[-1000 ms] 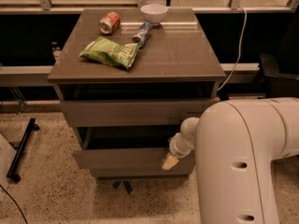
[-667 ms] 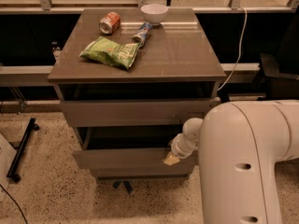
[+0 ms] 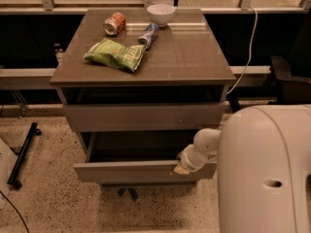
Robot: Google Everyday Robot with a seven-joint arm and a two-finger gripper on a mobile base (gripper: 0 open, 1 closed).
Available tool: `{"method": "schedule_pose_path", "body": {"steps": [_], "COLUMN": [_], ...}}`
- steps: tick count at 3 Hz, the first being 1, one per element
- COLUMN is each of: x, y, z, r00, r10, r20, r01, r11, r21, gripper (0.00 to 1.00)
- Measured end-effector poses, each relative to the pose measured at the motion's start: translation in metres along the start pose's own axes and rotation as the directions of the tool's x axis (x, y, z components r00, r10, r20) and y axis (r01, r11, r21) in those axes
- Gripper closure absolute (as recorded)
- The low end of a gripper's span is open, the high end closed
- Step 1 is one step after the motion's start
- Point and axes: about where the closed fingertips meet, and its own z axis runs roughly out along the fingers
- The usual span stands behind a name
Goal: Open middle drawer
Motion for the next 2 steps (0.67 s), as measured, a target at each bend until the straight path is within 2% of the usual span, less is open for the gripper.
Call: {"method": "schedule_pose_path", "body": {"steps": [1,2], "x": [0.0006,0.0004], "y": [0.0025,0.0035], "z": [-0.0007,0.0005], "r00": [1.000,1.000], "r10": [0.004,0.003], "r20": [0.001,0.000], "r01": [-0.004,-0.003], "r11": [1.0000,1.0000], "r21": [-0.001,-0.004], "gripper": [0.46,0.22]}}
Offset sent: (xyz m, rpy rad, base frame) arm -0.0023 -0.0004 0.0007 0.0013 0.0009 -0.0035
